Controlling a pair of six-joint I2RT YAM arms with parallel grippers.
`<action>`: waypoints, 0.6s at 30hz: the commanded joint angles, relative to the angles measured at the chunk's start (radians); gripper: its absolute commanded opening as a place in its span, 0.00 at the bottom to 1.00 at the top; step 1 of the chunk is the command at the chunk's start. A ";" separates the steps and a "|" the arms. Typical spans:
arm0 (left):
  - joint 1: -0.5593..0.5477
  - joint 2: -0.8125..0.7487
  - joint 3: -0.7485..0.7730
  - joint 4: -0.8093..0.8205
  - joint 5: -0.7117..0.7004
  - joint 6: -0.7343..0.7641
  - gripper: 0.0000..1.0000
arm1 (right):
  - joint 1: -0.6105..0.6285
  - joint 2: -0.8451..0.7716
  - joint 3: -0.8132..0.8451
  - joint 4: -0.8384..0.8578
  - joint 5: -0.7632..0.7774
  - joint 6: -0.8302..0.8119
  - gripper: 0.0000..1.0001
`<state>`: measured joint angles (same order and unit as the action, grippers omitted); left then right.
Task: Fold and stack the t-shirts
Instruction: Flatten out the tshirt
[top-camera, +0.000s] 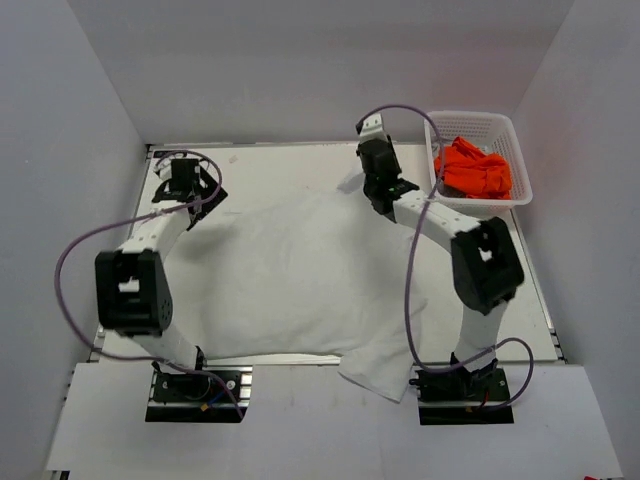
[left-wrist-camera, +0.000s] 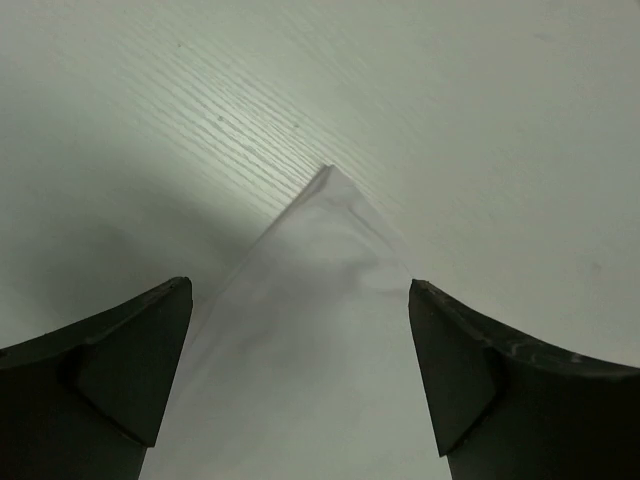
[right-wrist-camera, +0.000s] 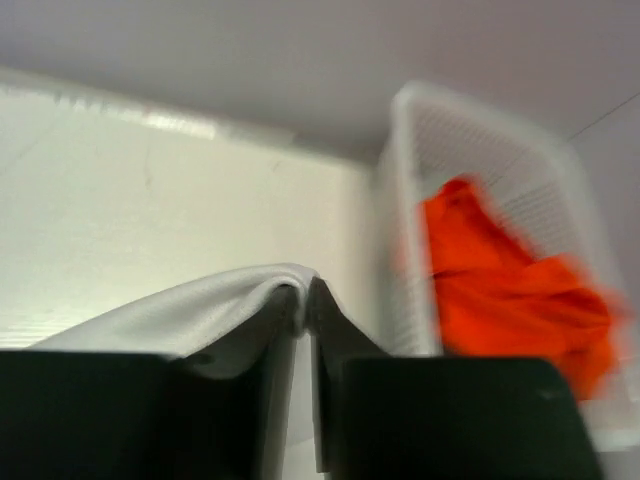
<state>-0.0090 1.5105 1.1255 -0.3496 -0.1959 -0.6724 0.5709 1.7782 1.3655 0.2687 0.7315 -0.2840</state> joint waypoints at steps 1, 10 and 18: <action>0.004 0.161 0.191 -0.061 -0.062 -0.036 0.99 | -0.042 0.143 0.124 -0.169 -0.087 0.185 0.46; -0.016 0.197 0.203 -0.034 -0.010 0.034 0.99 | -0.048 0.097 0.127 -0.344 -0.315 0.347 0.90; -0.049 0.154 0.040 0.038 0.196 0.083 0.99 | -0.054 -0.071 -0.115 -0.508 -0.477 0.629 0.90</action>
<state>-0.0319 1.6886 1.2232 -0.3435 -0.1089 -0.6178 0.5217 1.7454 1.3209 -0.1425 0.3325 0.2058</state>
